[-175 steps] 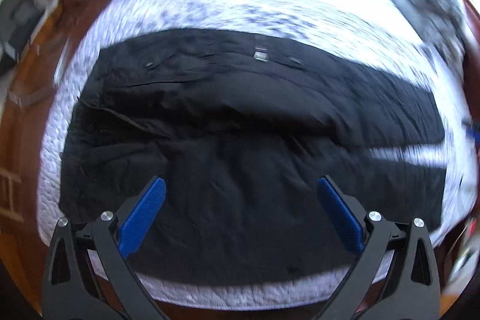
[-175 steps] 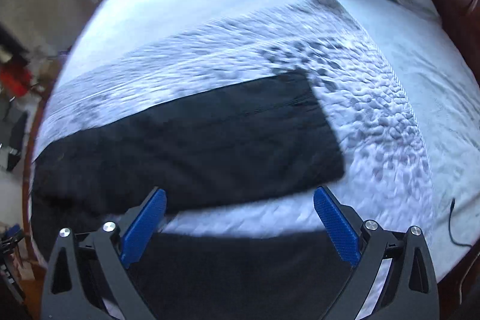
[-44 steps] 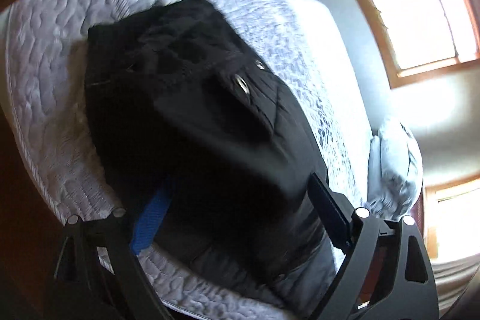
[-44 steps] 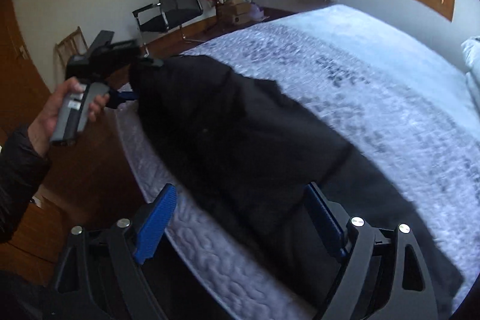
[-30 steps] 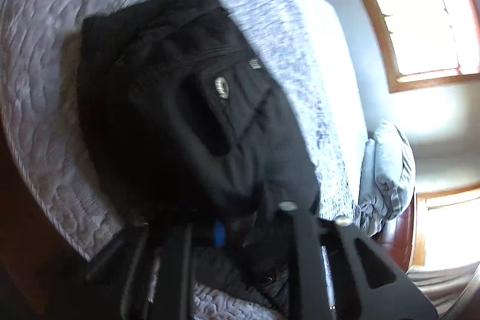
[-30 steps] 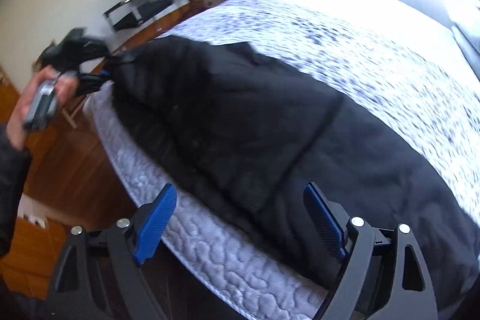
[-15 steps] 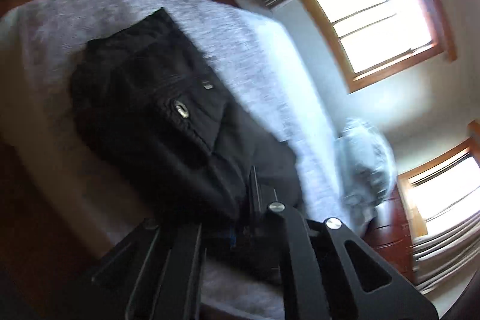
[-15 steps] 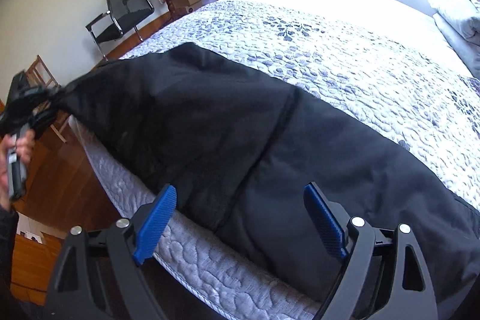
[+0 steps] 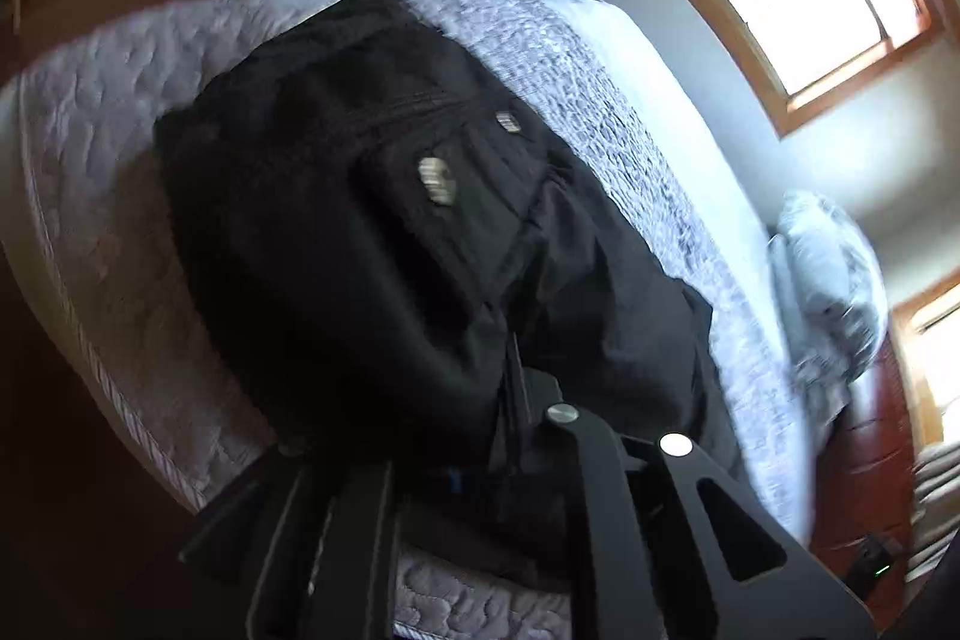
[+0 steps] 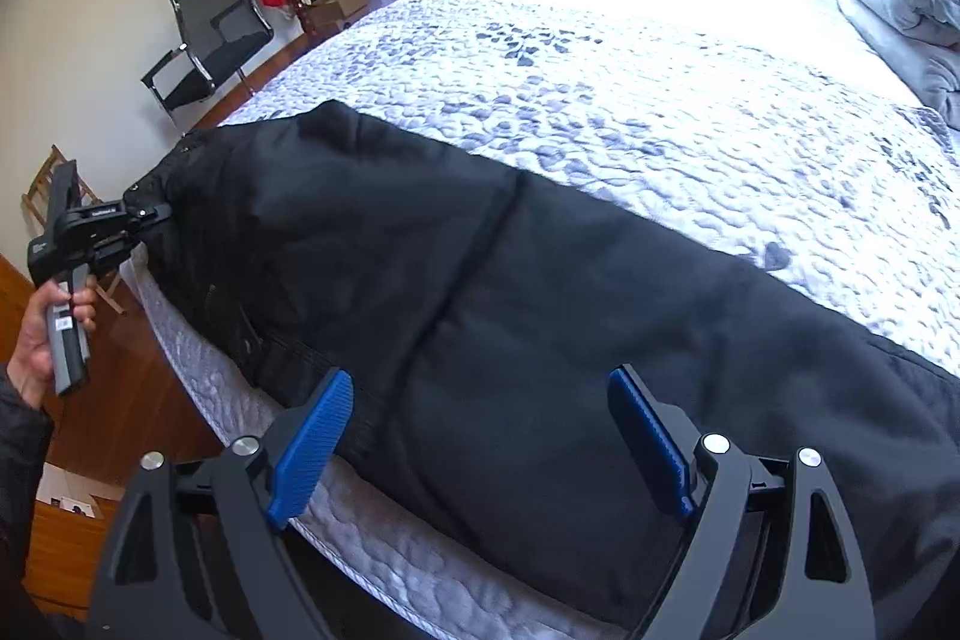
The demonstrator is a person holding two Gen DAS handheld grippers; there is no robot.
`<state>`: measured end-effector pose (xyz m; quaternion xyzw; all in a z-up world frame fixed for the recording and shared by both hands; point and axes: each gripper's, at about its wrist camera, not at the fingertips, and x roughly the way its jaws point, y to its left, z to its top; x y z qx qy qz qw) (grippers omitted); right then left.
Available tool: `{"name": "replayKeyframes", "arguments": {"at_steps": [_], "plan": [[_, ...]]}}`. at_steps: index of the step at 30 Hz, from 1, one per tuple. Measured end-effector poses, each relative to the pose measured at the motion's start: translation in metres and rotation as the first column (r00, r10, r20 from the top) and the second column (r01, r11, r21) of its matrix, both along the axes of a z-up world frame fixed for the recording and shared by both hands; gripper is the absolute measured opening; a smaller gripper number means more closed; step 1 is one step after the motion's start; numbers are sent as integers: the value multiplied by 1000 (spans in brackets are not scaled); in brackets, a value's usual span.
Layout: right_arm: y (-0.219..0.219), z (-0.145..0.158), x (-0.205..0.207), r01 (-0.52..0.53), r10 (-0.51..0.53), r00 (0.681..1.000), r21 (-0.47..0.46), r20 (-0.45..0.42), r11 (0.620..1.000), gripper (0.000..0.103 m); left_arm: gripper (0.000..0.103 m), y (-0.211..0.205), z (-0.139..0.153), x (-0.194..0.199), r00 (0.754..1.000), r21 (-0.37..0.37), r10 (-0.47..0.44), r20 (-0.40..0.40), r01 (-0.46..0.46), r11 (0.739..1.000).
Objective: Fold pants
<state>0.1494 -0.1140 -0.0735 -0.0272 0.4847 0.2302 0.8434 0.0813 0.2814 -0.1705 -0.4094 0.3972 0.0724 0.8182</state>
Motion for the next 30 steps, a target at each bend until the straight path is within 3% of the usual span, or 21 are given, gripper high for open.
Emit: {"name": "replayKeyframes", "arguments": {"at_steps": [3, 5, 6, 8, 10, 13, 16, 19, 23, 28, 30], "plan": [[-34, 7, -4, 50, -49, 999, -29, 10, 998, 88, 26, 0, 2, -7, 1000, 35, -1, -30, 3, 999], [-71, 16, -9, 127, -125, 992, -58, 30, 990, 89, 51, -6, 12, -12, 998, 99, 24, -51, -19, 995], [-91, 21, -13, 168, -166, 985, -68, 38, 983, 92, 71, -10, 20, -19, 997, 138, 51, -53, -43, 989], [-145, 32, -25, 282, -276, 959, -96, 70, 955, 97, 78, -16, 36, -28, 996, 194, 86, -40, -76, 978], [-193, 40, -37, 384, -375, 922, -122, 95, 915, 98, 94, -28, 53, -37, 994, 245, 100, -35, -89, 966], [-267, 41, -58, 544, -535, 839, -144, 101, 826, 99, 99, -58, 76, -41, 998, 294, 55, -9, -50, 955], [-325, 27, -75, 635, -638, 770, -126, 23, 762, 99, 100, -97, 82, -29, 999, 324, -29, -27, 37, 945], [-360, 7, -85, 673, -676, 734, -54, -74, 737, 99, 100, -136, 71, -8, 990, 313, -132, -59, 144, 939], [-371, -22, -84, 657, -613, 739, 101, -278, 747, 99, 100, -166, 48, 21, 969, 290, -202, -142, 236, 928], [-370, -41, -80, 654, -581, 734, 138, -352, 743, 99, 100, -167, 20, 41, 959, 282, -176, -221, 236, 930], [-368, -43, -77, 647, -564, 746, 184, -355, 740, 87, 100, -164, 10, 45, 957, 272, -157, -244, 223, 936]]}}
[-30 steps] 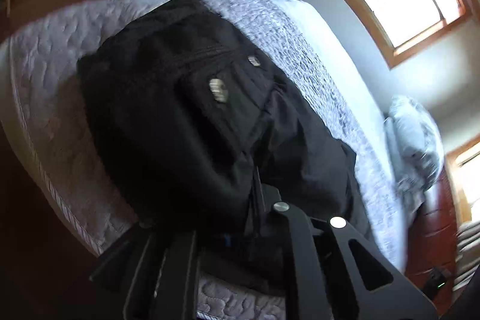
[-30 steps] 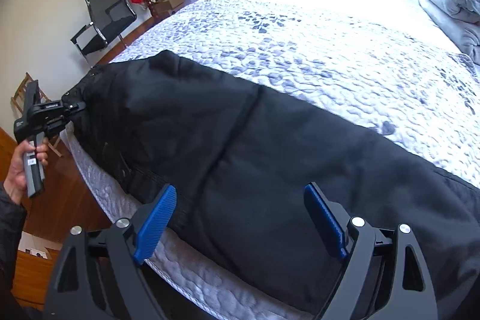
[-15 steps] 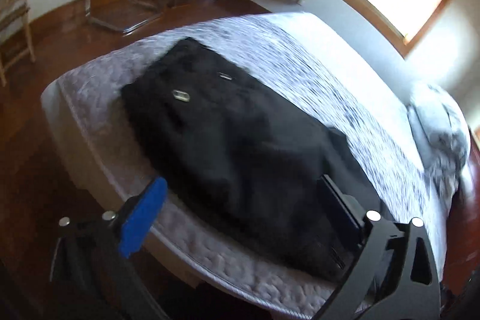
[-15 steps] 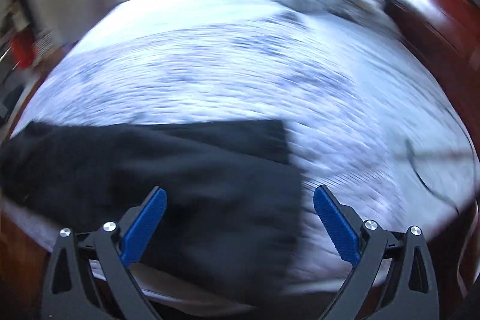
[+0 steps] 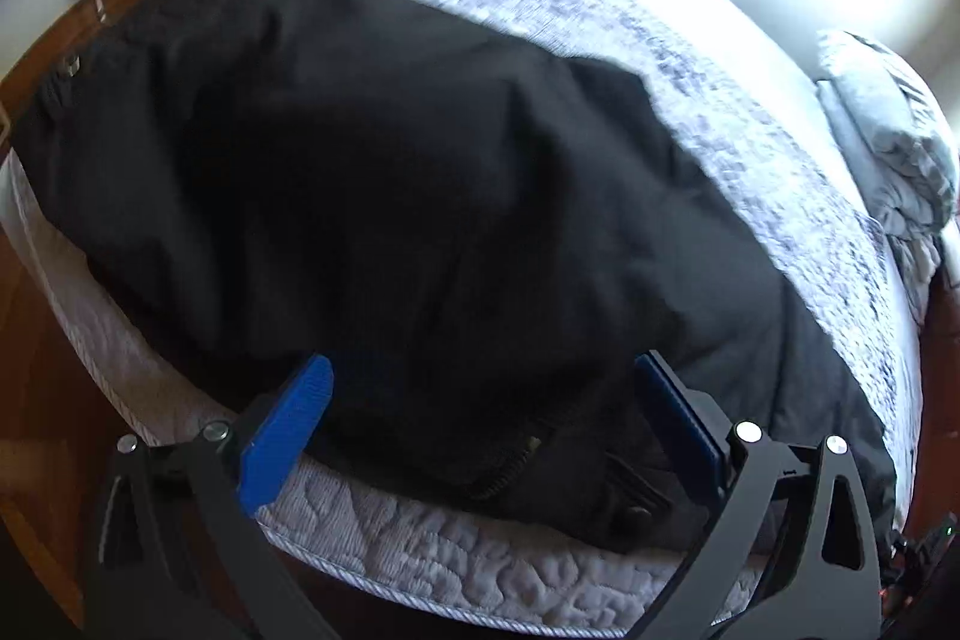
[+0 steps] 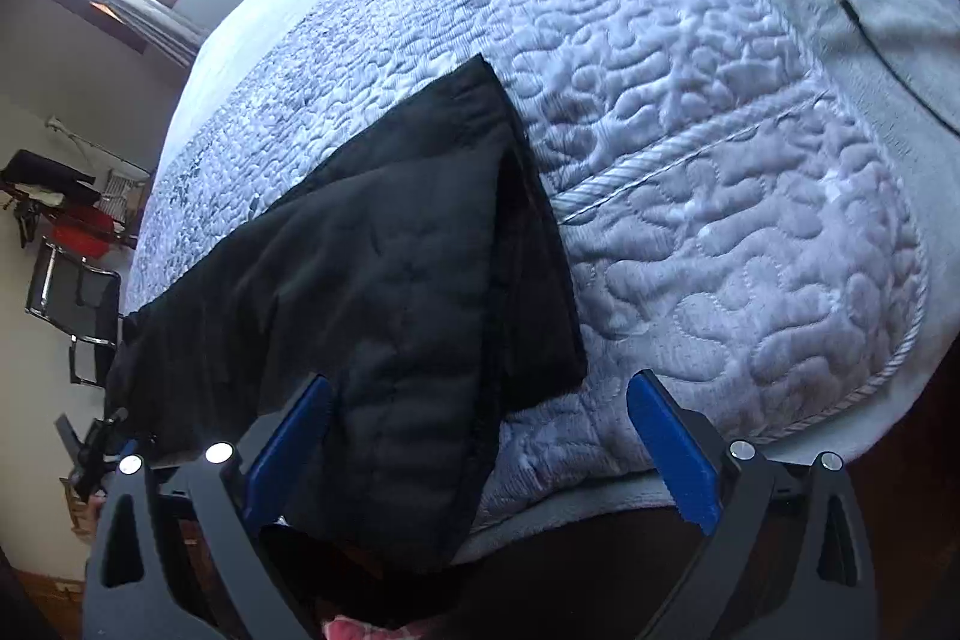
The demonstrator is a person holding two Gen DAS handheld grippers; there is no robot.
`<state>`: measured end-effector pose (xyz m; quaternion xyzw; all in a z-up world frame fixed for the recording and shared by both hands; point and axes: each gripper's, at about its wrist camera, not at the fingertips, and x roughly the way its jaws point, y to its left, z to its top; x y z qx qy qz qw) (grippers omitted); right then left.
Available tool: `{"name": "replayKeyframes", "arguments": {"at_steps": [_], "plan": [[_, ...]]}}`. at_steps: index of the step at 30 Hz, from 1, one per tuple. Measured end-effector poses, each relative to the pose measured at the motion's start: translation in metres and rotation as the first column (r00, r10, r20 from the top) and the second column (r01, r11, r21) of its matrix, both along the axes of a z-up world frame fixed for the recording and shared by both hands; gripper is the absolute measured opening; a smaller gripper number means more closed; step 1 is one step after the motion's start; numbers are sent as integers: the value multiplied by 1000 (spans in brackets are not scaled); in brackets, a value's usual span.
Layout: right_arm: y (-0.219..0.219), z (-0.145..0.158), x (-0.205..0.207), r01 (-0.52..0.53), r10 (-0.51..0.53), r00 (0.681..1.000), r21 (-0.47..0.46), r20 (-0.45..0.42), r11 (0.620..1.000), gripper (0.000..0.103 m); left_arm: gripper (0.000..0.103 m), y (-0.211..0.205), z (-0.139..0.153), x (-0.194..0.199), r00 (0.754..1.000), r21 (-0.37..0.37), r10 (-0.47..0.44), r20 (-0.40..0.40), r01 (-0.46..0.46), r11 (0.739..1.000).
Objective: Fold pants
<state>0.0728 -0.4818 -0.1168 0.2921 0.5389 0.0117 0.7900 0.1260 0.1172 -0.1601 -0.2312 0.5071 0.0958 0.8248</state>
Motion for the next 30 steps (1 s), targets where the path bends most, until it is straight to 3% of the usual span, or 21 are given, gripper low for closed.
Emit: {"name": "replayKeyframes", "arguments": {"at_steps": [2, 5, 8, 11, 12, 16, 18, 19, 20, 22, 25, 30], "plan": [[6, 0, 9, -38, 37, 999, 46, 29, 998, 49, 100, 0, -4, 1, 1000, 9, 1, -3, -1, 1000], [17, 13, 30, -101, 102, 993, -18, 55, 995, 23, 100, -1, -4, 3, 1000, 28, -1, -10, 1, 1000], [28, 44, 52, -163, 168, 973, -42, 160, 986, 11, 100, -6, -6, 5, 1000, 44, 7, -14, -6, 999], [47, 86, 68, -232, 259, 928, -126, 268, 964, 10, 100, -18, -6, 10, 1000, 44, 20, -12, -20, 999], [51, 97, 70, -242, 275, 915, -144, 296, 959, 10, 100, -19, -6, 9, 1000, 40, 27, -8, -27, 999], [64, 155, 63, -267, 345, 803, -226, 485, 937, 10, 100, -19, -5, 2, 998, 10, 62, 13, -62, 998], [65, 156, 59, -271, 373, 790, -269, 487, 924, 12, 100, -17, -6, -3, 997, 6, 73, 16, -73, 997], [63, 144, 58, -279, 388, 807, -290, 445, 915, 22, 100, -14, -6, -5, 997, 10, 73, 16, -73, 997], [60, 131, 58, -279, 389, 831, -308, 398, 910, 46, 100, -14, -7, -7, 997, 18, 71, 16, -71, 997], [49, 95, 53, -269, 359, 894, -320, 267, 908, 71, 100, -17, -9, -8, 998, 33, 62, 8, -62, 997], [29, 54, 31, -252, 302, 943, -290, 140, 923, 71, 100, -22, -8, -8, 999, 23, 50, -8, -50, 998], [-15, 25, -22, -79, 95, 984, -105, 149, 991, 77, 100, -24, -3, -17, 998, -15, 56, -12, -56, 998]]}}
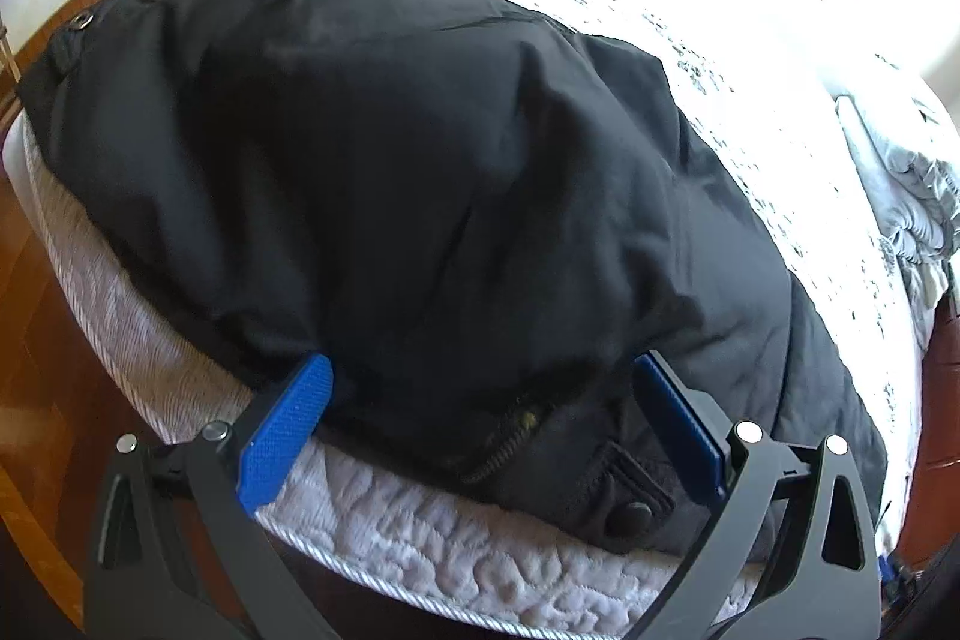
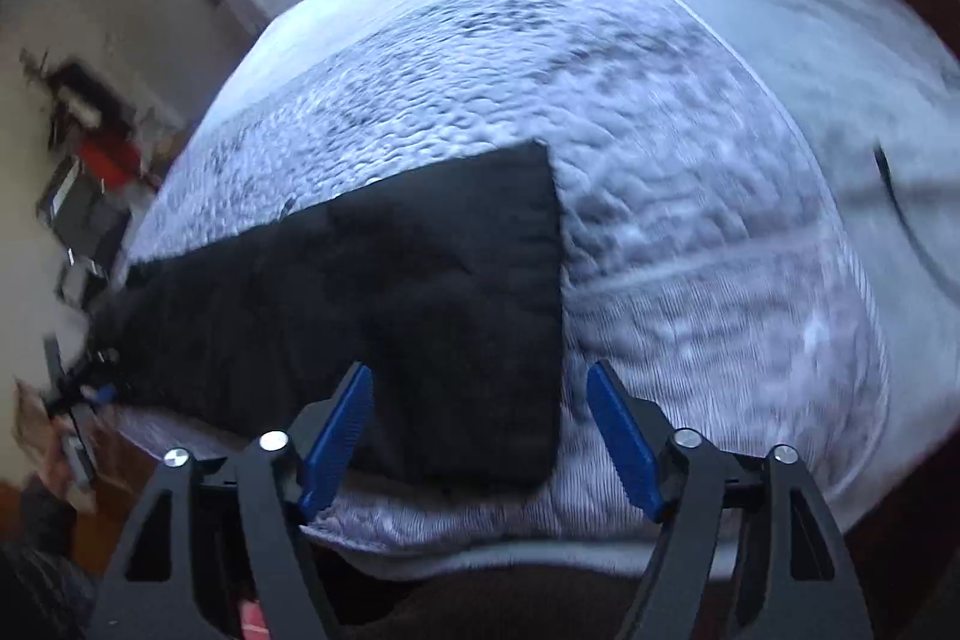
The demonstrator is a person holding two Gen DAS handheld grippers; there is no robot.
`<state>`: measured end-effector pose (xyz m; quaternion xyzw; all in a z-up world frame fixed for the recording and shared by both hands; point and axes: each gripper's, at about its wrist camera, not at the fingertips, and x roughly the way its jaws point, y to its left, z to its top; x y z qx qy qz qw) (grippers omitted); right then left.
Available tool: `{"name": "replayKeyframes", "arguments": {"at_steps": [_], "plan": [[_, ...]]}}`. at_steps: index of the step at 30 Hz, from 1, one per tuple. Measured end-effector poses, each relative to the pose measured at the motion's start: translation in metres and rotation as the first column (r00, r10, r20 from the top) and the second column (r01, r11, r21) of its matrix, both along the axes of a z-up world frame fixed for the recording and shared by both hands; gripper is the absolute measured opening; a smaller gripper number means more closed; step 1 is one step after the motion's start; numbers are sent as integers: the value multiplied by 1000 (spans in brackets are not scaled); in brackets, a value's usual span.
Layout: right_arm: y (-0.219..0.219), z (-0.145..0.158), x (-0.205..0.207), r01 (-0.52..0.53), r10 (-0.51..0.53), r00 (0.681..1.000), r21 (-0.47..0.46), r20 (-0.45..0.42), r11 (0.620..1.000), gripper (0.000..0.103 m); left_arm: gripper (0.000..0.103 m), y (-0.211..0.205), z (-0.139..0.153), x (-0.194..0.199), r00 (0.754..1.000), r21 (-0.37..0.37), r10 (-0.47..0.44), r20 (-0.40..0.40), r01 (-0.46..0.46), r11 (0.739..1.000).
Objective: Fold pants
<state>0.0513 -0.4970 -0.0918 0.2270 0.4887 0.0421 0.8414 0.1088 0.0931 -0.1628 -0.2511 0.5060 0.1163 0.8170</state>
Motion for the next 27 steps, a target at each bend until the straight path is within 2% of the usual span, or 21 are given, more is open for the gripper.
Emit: {"name": "replayKeyframes", "arguments": {"at_steps": [2, 4, 7, 10, 13, 16, 21, 22, 24, 26, 27], "plan": [[-11, -8, -15, 53, -54, 999, 92, 5, 994, 77, 100, -1, 2, -8, 1000, 1, -2, 4, 2, 1000], [-14, -14, -18, 69, -70, 998, 131, 2, 989, 77, 100, 1, 3, -16, 1000, 8, -13, -4, 13, 1000], [-15, -19, 2, 85, -84, 996, 80, -12, 993, 77, 100, -5, -3, -18, 1000, 7, -16, -26, 16, 1000], [-15, -24, 34, 70, -70, 998, 69, -11, 995, 78, 100, -7, -11, -19, 999, -1, -2, -39, 2, 1000], [-11, -28, 75, 38, -38, 999, 9, -16, 999, 91, 100, -10, -13, -21, 999, 17, -2, -42, 2, 1000], [-9, -36, 114, 5, -9, 998, -66, -56, 998, 92, 100, -17, -14, -17, 999, 27, -14, -49, 15, 1000], [-8, -49, 149, -53, 44, 995, -89, -94, 995, 91, 100, -36, -18, -9, 998, 40, -25, -58, 28, 999], [-6, -49, 152, -67, 59, 994, -97, -88, 993, 87, 100, -37, -19, -7, 998, 44, -29, -61, 32, 999], [-4, -48, 155, -91, 83, 993, -96, -85, 991, 71, 100, -38, -19, -3, 997, 51, -34, -72, 37, 998], [-3, -48, 159, -96, 89, 993, -76, -83, 992, 47, 100, -39, -20, 0, 996, 59, -34, -81, 39, 997], [-2, -46, 160, -98, 91, 993, -109, -72, 989, 40, 100, -41, -22, 2, 996, 66, -34, -87, 40, 997]]}}
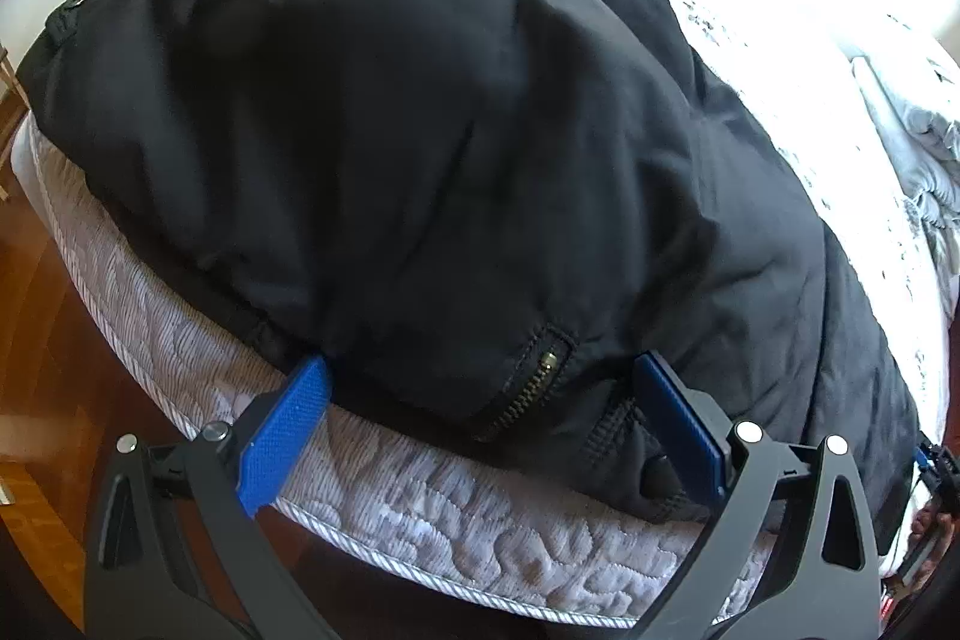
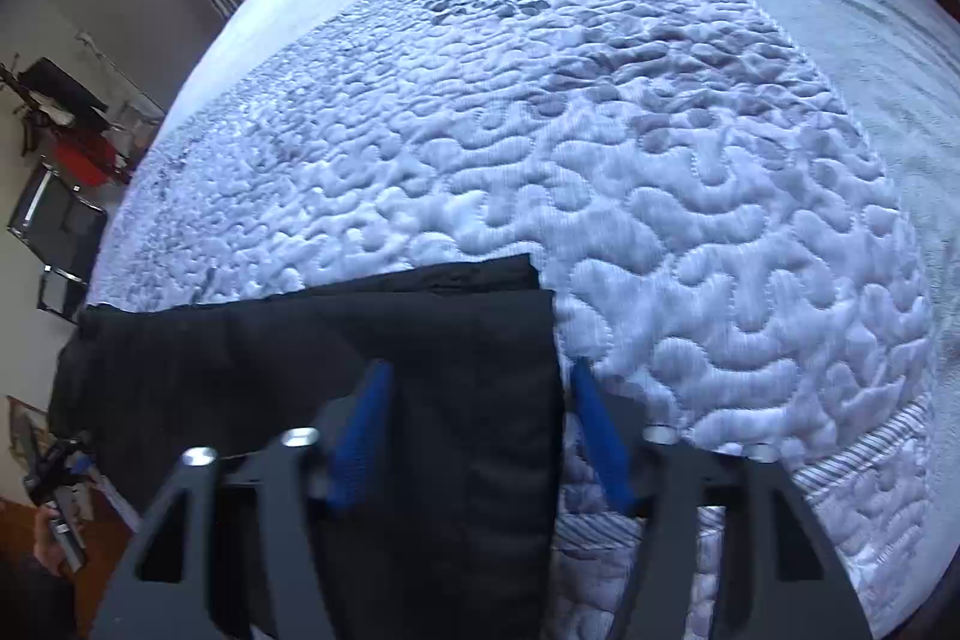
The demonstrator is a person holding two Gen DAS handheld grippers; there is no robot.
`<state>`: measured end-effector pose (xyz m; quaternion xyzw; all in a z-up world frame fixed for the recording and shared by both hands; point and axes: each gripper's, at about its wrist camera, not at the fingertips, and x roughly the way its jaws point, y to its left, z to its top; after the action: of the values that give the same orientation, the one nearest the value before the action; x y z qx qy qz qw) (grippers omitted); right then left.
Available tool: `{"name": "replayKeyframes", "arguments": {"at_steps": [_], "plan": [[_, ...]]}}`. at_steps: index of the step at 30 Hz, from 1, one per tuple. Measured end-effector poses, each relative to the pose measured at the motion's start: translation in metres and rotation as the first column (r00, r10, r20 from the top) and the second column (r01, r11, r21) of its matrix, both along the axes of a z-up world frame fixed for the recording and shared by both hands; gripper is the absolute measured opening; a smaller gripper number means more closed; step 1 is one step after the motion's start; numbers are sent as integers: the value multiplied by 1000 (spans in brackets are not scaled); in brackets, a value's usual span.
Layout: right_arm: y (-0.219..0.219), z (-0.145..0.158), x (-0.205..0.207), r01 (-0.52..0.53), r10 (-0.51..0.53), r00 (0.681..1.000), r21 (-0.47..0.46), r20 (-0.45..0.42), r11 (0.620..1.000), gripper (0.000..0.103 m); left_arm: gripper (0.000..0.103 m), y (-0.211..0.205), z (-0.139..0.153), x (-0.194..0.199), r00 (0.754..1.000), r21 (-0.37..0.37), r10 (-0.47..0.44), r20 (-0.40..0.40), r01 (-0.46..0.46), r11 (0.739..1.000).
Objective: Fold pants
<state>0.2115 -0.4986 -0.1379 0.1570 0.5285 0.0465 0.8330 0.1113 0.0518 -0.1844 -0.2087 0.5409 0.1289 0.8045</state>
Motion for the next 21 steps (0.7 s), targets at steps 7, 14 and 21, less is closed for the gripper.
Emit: {"name": "replayKeyframes", "arguments": {"at_steps": [7, 14, 21], "plan": [[-9, 22, 8, 2, -4, 995, 15, 105, 1000, 16, 101, -8, -6, 13, 1000, 26, 14, -5, -14, 1000], [-18, 10, -2, 75, -75, 997, 34, 18, 997, 49, 101, -10, -9, 17, 1000, 34, 20, 2, -20, 999], [5, 43, -94, 124, -150, 986, 291, 68, 949, 61, 100, -1, -2, 11, 1000, -10, 13, 19, -12, 1000]]}}
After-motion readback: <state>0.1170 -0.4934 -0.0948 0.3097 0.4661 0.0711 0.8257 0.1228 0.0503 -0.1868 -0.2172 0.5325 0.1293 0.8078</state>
